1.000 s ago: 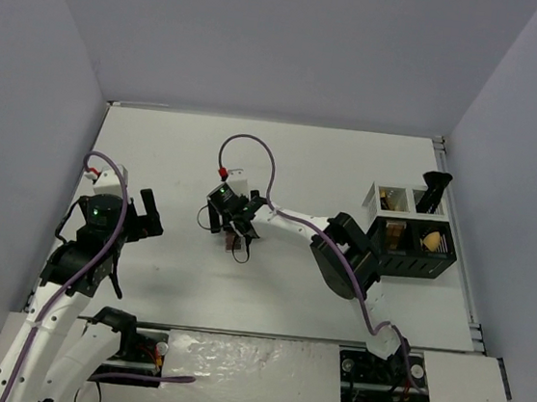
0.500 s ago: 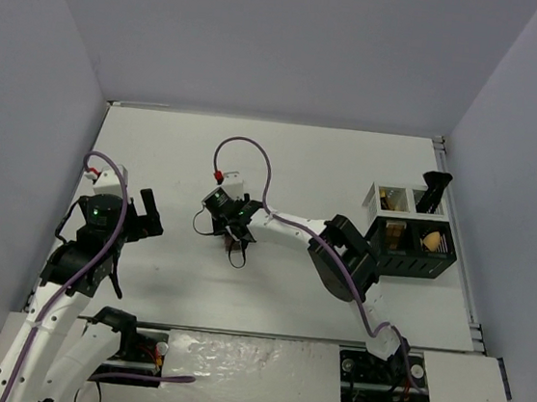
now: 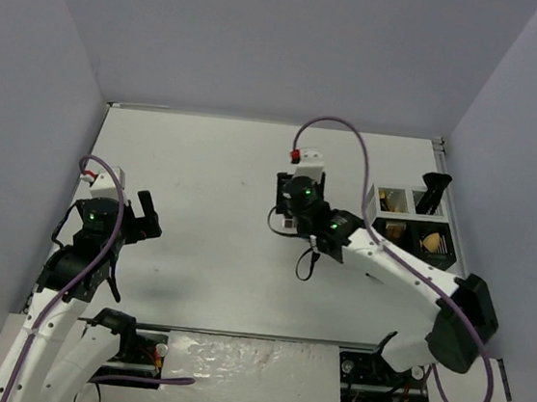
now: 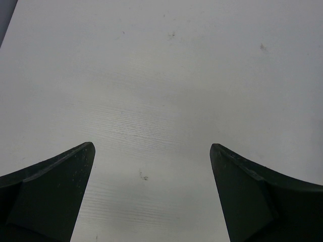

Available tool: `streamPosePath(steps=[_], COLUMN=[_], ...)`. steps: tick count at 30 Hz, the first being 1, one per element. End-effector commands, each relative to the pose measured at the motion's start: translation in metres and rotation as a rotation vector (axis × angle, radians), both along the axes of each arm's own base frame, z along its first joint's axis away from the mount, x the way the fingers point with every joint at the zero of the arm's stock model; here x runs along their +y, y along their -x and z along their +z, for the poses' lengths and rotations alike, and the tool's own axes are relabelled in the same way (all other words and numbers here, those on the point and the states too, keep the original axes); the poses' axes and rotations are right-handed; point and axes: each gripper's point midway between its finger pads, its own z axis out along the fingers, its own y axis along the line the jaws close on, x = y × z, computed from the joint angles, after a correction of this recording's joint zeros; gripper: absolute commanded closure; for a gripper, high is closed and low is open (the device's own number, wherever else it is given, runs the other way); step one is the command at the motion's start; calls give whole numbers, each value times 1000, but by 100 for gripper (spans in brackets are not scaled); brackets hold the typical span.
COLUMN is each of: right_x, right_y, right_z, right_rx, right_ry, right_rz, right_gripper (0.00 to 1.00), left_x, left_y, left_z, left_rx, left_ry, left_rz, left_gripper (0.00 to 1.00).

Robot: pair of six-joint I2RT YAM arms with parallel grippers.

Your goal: Organize the makeup

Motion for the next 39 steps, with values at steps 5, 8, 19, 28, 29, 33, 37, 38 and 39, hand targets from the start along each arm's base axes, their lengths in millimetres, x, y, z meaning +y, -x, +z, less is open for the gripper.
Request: streamPosePath(steps=[5,8,19,28,29,33,37,38,39], right_x=[-146,-193,-267,-282,-282,-272,-270,-270,-270], right_y=[-2,-1,-4,-16,-16,-14,-7,-5,-2], right_z=[75,87,73,56,52,39,33,35,36], right_rx=[-315,-402,-574,-574,-567,-542,-536,-541,-546], right_ry=[-3,-16,-17,-11,-8,-19,-37,-41,-45], right_rz=[-195,-277,-356,-295,-294,-239,-230,-233,-238], right_gripper=[100,100,100,99,97,85,80,80,79], left_x=[-2,-2,-2,-2,-2,-1,0,0,0], left_y=[-10,-10,-10,-10,-10,-10,-10,-10,-10], left_z=[17,17,15,16,16,16,16,16,16], left_rx=[-60,-58,-54,-55,-55,-54,-53,-53,-53], left_ry=[19,20,18,18,18,16,14,13,13], left_rz=[-1,-2,-2,4,4,5,8,9,10], left_gripper=[3,3,3,3,3,3,3,3,3])
